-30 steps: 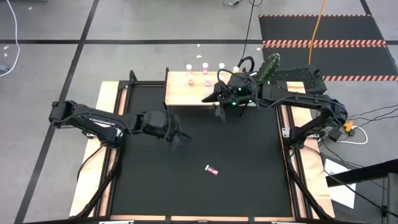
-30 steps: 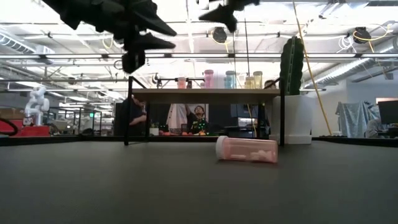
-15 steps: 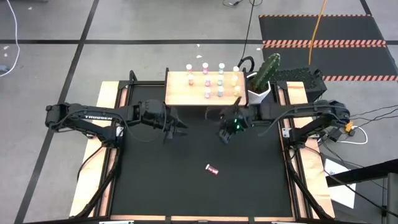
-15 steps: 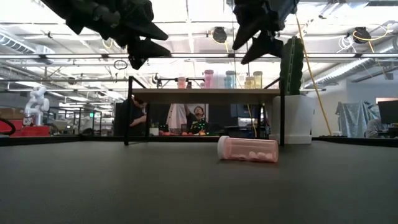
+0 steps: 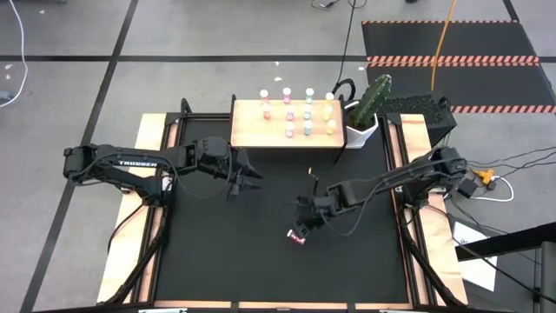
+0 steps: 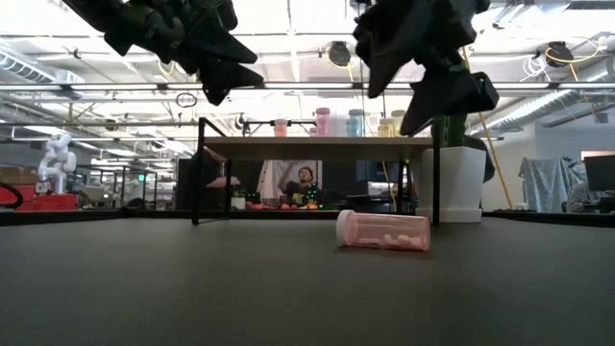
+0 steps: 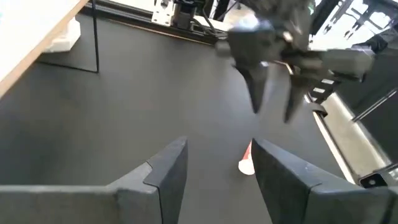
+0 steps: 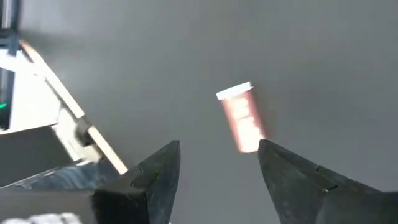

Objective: Pick and place medicine bottles onto shelf by color
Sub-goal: Put the red pill bottle on the shelf aligned with the other red pill bottles

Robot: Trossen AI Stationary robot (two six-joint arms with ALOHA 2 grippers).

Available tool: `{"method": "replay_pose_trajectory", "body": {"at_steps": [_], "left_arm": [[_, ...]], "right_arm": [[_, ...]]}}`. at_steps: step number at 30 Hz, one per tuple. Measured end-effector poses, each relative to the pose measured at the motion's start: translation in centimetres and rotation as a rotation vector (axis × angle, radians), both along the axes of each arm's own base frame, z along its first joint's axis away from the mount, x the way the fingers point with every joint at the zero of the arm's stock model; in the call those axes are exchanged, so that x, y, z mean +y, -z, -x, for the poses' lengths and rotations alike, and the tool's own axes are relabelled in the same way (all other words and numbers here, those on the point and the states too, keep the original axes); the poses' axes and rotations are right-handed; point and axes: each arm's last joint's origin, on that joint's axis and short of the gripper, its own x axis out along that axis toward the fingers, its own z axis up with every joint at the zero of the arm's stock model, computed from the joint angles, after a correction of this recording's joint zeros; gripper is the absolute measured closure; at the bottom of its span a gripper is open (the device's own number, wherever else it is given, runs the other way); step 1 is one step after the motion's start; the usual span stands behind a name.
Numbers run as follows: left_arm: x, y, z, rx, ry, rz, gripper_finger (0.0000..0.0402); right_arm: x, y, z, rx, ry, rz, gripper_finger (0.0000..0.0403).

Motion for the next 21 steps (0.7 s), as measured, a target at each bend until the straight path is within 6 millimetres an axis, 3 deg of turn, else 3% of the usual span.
{"method": "replay_pose_trajectory", "body": {"at_steps": [7, 11, 16, 21], "left_arm": [[-0.2, -0.1, 0.1, 0.025, -0.042, 0.112, 0.0236], [-0.6, -0.1, 0.0, 0.048, -0.064, 0.201, 0.0245], [-1.8, -0.1, -0.1, 0.062, -0.033, 0.228, 0.0254], [-3.8, -0.1, -0.1, 0.074, 0.055, 0.245, 0.0269]], "right_arm": [[2.6, 2.3, -1.9, 0.0, -0.091, -0.162, 0.019], [4.5, 1.7, -3.3, -0.016, -0.202, -0.153, 0.0191], [6.3, 1.1, -3.5, 0.075, -0.367, 0.042, 0.0199], [6.2, 2.0, -3.9, 0.064, -0.468, 0.218, 0.0201]]}}
